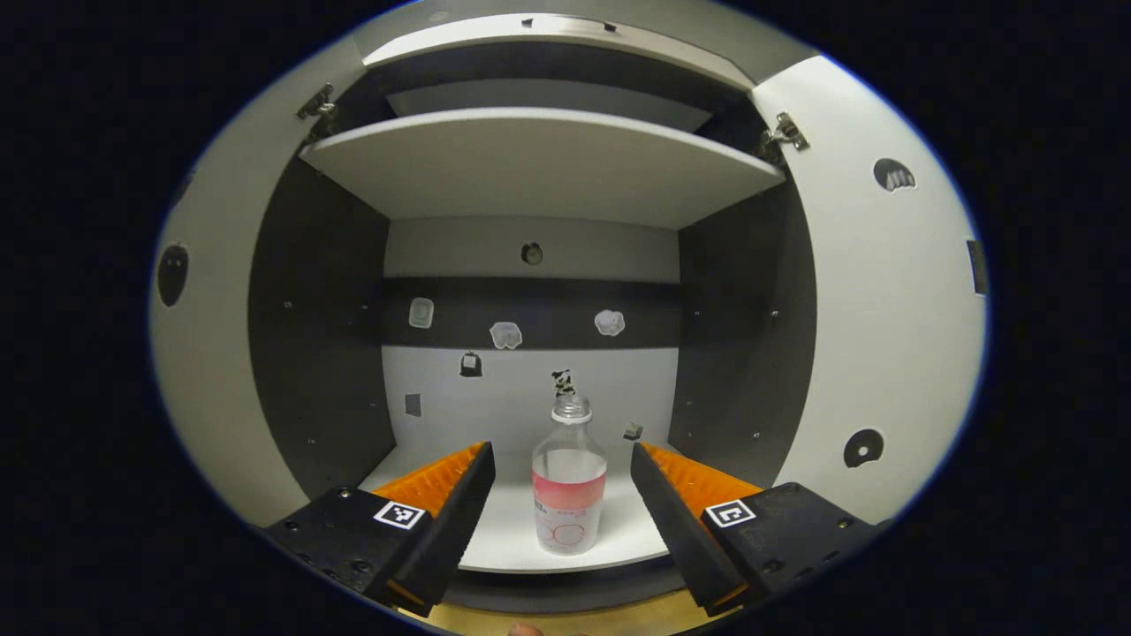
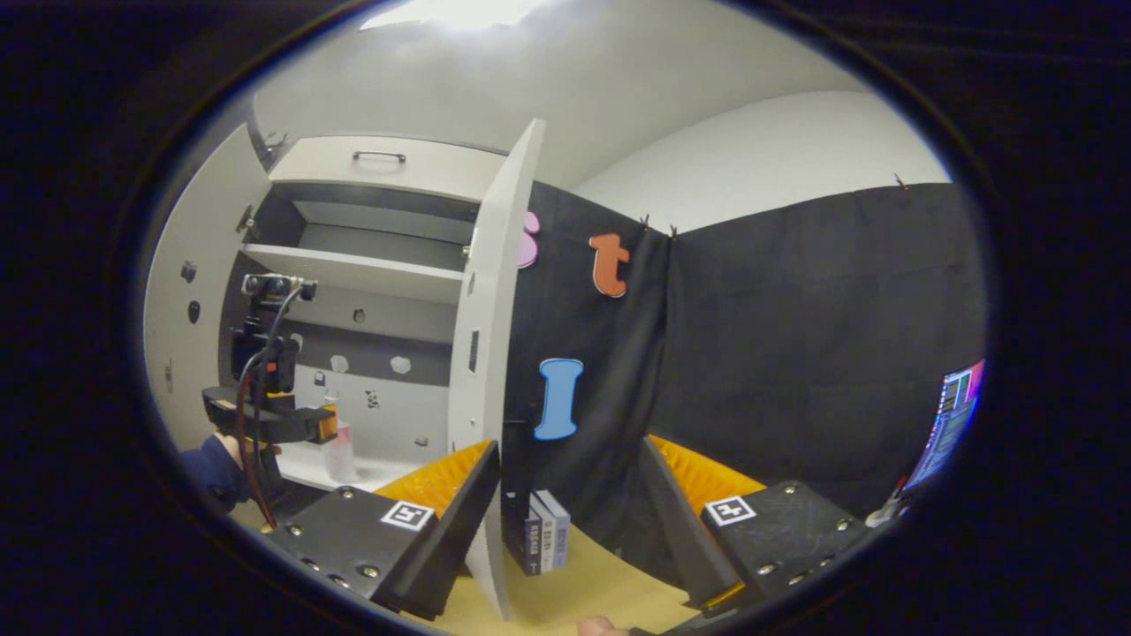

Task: Grasp the bottle in the cabinet with the left hand and place it on the coaster, then close the right door with the right hand and the left door with the left hand.

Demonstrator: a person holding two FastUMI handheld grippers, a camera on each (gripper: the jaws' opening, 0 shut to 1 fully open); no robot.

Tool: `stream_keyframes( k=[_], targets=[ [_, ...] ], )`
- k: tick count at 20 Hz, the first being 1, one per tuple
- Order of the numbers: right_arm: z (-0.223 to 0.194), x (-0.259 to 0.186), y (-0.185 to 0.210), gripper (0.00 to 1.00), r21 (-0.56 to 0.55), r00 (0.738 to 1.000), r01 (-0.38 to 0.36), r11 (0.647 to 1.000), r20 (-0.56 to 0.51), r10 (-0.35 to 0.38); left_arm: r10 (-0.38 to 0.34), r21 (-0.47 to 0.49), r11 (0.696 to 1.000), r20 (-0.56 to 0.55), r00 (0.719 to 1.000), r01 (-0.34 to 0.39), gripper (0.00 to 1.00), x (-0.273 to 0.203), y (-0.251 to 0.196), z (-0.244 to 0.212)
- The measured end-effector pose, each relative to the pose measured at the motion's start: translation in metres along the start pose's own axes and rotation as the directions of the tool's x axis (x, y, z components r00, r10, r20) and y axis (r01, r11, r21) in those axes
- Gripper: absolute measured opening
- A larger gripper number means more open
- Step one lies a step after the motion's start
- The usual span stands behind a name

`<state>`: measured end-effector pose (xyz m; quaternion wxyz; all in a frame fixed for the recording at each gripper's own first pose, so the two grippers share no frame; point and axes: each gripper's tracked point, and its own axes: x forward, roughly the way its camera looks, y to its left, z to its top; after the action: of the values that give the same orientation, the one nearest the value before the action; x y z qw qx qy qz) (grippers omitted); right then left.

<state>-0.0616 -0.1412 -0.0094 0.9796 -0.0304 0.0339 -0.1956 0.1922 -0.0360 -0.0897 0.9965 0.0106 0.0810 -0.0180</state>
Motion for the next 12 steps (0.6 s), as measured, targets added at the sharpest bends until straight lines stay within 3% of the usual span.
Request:
stream_keyframes(
  k=[6,9,12],
  targets=[
    [-0.016,-0.004,-0.034,0.94,-0.009,0.994,0.103,0.995,-0.046,-0.103,0.028,0.014,1.000,-0.092,0.995,-0.026,0.99,0.048,0.005,-0.034],
    [-0.026,-0.001,-0.037,0.94,-0.004,0.991,0.109,0.994,-0.071,-0.109,0.037,0.024,0.999,-0.120,0.992,-0.034,0.82,0.058,0.007,-0.043],
    [-0.028,0.002,-0.032,0.96,-0.010,0.993,0.098,0.995,-0.071,-0.099,0.032,0.027,0.999,-0.115,0.993,-0.029,0.81,0.065,0.005,-0.042]
  ],
)
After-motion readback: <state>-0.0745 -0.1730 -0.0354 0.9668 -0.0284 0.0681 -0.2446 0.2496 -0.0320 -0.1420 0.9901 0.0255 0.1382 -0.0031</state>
